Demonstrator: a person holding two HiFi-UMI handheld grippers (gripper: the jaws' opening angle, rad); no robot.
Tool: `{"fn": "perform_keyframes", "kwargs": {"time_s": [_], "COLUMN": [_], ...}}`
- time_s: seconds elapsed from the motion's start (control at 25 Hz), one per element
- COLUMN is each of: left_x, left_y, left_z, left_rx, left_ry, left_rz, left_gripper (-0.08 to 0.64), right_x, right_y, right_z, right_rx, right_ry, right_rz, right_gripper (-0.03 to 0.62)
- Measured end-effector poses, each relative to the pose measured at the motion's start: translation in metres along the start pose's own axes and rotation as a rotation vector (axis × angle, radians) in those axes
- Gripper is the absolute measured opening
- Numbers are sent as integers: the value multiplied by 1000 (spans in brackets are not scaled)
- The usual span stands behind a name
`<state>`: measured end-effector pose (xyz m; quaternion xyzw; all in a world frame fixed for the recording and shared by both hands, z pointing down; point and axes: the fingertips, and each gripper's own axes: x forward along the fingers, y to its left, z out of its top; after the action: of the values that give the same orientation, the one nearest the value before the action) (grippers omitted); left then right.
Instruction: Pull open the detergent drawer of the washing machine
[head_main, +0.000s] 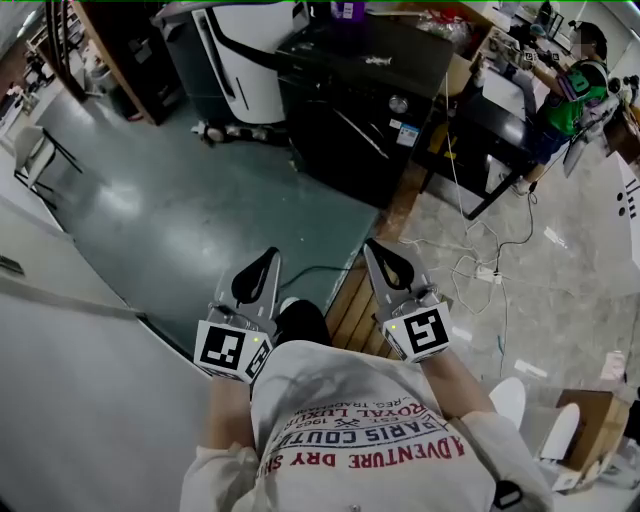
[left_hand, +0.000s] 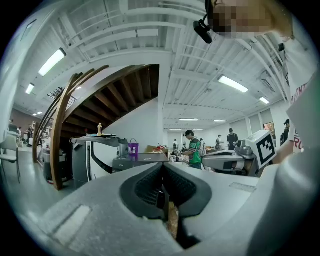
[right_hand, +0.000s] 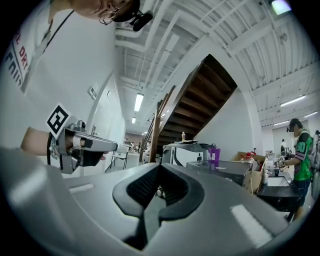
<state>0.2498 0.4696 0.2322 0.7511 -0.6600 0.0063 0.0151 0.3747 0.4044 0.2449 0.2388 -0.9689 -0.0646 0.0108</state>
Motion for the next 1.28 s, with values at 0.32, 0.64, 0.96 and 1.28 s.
{"fn": "perform_keyframes", "kwargs": {"time_s": [0.32, 0.64, 0.96, 1.28], "left_x": [23, 62, 130, 229], "left_y": [10, 72, 196, 345], "left_z": [0, -18, -26, -22], "left_rx": [-41, -78, -126, -163], "left_ry": [-15, 0, -7, 4], "left_rz": [32, 46, 0, -106], "left_gripper": [262, 279, 279, 279], "right_x": [13, 81, 215, 379], "right_y": [-18, -36, -58, -86], "right_z": [-6, -24, -42, -52], "right_rx": [28, 38, 38, 24], "right_ry": [-17, 15, 49, 94], "right_rz": [-14, -13, -61, -153], "right_gripper": [0, 0, 0, 0]}}
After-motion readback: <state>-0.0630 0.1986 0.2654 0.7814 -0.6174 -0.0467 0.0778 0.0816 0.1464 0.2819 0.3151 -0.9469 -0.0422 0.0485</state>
